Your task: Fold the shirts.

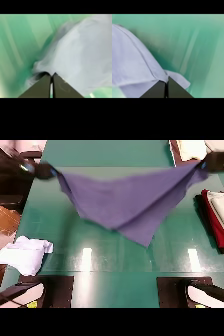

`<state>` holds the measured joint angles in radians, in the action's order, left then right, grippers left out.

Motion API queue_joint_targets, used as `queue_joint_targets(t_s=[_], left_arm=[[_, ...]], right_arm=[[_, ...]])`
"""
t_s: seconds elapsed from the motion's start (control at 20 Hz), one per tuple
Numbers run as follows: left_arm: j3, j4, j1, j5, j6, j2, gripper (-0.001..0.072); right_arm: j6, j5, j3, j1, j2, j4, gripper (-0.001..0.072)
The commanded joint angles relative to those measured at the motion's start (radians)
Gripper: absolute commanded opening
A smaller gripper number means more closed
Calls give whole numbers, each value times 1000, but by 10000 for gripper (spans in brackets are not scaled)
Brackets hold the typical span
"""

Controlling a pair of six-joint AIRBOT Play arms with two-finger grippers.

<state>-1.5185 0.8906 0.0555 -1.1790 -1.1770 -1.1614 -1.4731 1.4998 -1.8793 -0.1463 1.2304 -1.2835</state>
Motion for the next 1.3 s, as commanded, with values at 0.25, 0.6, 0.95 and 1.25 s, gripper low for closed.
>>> queue_joint_targets(t_s=[0.25,0.6,0.95,1.25], left_arm=[[-404,41,3,72,-69,362,24],[-448,50,3,114,-133,392,23],[-356,349,3,-135,-222,191,24],[-35,234,2,-51,-218,-121,24]], right_arm=[[20,-217,-135,0,-246,-12,16],[11,-154,-309,0,-235,-83,14],[-4,-92,-167,16,-27,-77,15],[16,-16,-69,42,305,-70,15]])
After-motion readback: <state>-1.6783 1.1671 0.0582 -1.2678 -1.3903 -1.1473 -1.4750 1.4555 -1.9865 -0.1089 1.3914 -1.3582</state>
